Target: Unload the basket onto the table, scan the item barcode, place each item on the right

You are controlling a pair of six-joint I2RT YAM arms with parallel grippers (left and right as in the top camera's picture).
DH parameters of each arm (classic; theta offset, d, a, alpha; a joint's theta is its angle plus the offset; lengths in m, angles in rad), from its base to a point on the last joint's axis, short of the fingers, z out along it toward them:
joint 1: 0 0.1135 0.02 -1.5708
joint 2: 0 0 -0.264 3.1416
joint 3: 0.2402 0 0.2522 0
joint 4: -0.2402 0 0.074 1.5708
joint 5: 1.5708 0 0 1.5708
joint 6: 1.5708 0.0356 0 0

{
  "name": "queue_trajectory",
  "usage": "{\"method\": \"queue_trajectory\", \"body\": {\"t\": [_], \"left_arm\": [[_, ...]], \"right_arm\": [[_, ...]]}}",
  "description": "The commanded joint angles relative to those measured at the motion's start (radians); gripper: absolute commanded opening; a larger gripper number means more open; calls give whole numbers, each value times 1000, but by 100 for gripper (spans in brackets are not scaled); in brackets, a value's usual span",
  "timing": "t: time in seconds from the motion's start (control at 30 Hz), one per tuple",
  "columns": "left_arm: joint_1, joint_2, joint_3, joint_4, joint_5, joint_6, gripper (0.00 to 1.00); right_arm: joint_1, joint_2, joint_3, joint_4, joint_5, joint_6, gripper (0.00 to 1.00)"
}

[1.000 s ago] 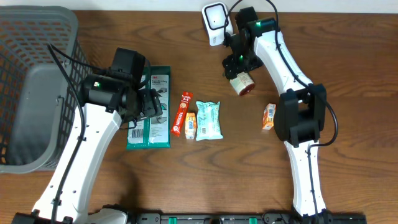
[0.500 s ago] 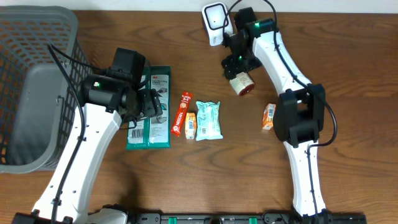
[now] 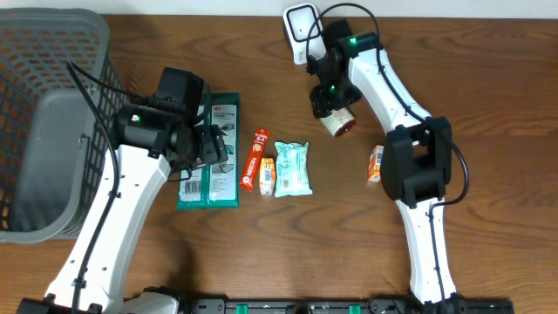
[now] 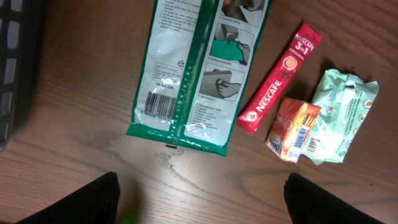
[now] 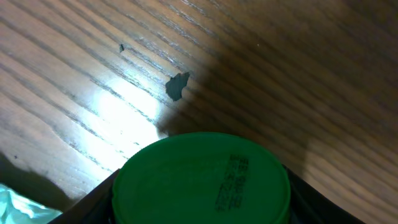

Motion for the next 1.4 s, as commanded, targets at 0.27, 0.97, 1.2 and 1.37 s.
{"method": "queue_trajectory", "body": {"t": [0.27, 0.97, 1.2, 1.37], "left_arm": [[-3, -5, 1, -3, -6, 3, 85], [-3, -5, 1, -3, -6, 3, 85], [-3, -5, 1, -3, -6, 3, 85], [-3, -5, 1, -3, -6, 3, 85]], "right_arm": [[6, -228, 15, -85, 0, 164, 41], [24, -566, -5, -307, 10, 352, 29], [77, -775, -194, -211, 93, 424, 29], [103, -1033, -642, 127, 126, 532, 29]]}}
